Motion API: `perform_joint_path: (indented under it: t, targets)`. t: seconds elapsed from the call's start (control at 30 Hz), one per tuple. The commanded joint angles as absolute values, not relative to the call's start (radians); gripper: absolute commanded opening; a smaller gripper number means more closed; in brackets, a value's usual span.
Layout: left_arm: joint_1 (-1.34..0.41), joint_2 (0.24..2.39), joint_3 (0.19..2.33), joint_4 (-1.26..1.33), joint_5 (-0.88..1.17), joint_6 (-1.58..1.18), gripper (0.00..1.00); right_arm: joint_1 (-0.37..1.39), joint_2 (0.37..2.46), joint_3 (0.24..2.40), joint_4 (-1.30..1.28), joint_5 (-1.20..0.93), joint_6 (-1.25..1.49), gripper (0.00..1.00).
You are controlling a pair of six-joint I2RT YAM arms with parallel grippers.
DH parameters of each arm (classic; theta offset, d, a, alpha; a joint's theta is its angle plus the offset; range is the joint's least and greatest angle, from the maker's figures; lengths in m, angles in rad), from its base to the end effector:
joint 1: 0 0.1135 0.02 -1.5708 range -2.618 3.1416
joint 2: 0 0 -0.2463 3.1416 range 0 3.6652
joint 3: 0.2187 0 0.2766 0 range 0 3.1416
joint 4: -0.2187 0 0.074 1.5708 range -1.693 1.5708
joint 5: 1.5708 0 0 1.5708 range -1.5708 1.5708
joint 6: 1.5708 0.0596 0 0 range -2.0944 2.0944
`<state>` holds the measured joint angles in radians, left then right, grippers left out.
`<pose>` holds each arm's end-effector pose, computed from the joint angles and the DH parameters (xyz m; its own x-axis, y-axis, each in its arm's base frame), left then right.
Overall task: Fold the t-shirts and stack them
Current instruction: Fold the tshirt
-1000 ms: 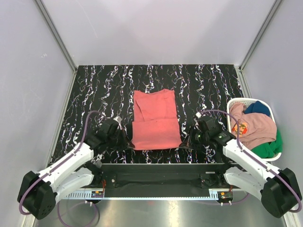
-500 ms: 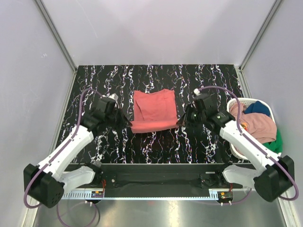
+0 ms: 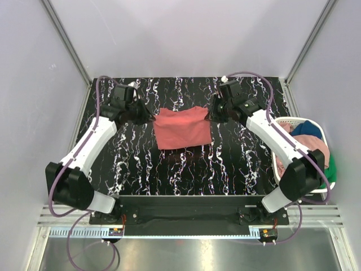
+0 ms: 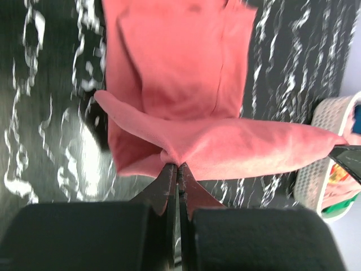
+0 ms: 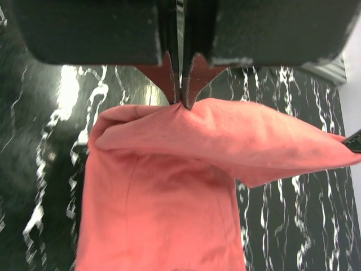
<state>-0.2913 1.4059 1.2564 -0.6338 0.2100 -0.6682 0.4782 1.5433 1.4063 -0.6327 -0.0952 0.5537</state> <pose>0.3310 -0.1122 0.2822 -0.7922 -0.3951 -0.4651 -0.0872 0.8276 -0.5545 0.3389 0.1820 0.2895 -0.7983 0.1758 -0.5760 -0.1163 0.8934 0.4339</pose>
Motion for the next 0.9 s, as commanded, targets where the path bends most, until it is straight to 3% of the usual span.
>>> perform_joint_path:
  t: [0.0,0.67,0.73,0.8,0.87]
  targets:
    - [-0.255,1.494,1.37,-0.569,0.274,-0.623,0.0,0.431,1.601,1.506,-0.623,-0.09,0.508,0.0]
    - [-0.094,2.067,1.741,-0.385,0.54,-0.63,0.0,0.288,2.109,1.835,-0.453,-0.311,0.476,0.01]
    - [-0.083,2.111,1.793,-0.361,0.58,-0.634,0.04,0.285,2.138,1.853,-0.425,-0.325,0.48,0.02]
    - [-0.078,2.181,1.875,-0.356,0.592,-0.632,0.14,0.281,2.18,1.877,-0.39,-0.337,0.485,0.11]
    - [-0.072,2.232,1.94,-0.392,0.626,-0.629,0.18,0.279,2.226,1.911,-0.39,-0.341,0.485,0.2]
